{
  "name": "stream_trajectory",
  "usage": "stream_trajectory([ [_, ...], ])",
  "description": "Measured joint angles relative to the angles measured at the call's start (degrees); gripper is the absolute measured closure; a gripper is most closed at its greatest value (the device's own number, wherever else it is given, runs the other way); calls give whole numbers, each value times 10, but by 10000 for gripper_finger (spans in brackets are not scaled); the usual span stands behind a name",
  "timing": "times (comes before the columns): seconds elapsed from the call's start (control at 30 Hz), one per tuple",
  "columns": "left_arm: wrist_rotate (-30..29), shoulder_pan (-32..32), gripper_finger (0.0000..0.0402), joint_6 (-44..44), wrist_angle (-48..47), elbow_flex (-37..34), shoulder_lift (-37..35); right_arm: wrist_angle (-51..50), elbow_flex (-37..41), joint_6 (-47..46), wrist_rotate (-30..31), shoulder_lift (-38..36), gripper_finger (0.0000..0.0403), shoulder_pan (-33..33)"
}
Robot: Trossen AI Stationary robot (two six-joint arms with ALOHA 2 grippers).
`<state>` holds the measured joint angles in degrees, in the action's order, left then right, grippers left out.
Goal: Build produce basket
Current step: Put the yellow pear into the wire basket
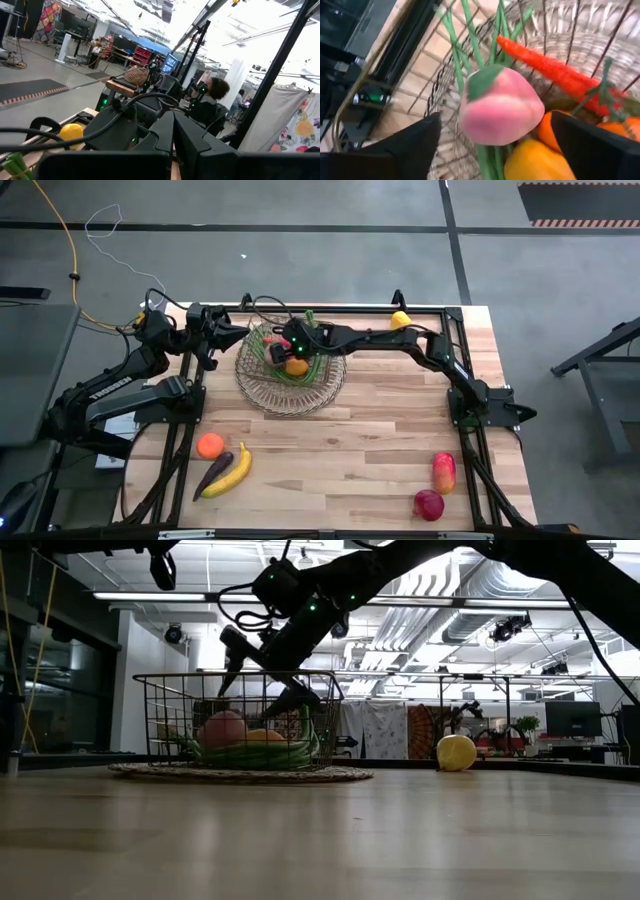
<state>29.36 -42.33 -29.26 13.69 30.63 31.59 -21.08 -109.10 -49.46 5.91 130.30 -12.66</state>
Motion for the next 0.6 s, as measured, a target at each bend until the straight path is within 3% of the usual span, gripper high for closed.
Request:
stream_trajectory([
  [0.1,0,0,401,1,1,0,0,-4,-10,-2,-25,0,9,-6],
  [0.23,28,0,401,-17,7,0,-1,-10,-42,7,-97,-1,29,-10],
  [0.6,21,0,401,-21,68,0,-2,-64,-128,142,-79,-5,36,3],
])
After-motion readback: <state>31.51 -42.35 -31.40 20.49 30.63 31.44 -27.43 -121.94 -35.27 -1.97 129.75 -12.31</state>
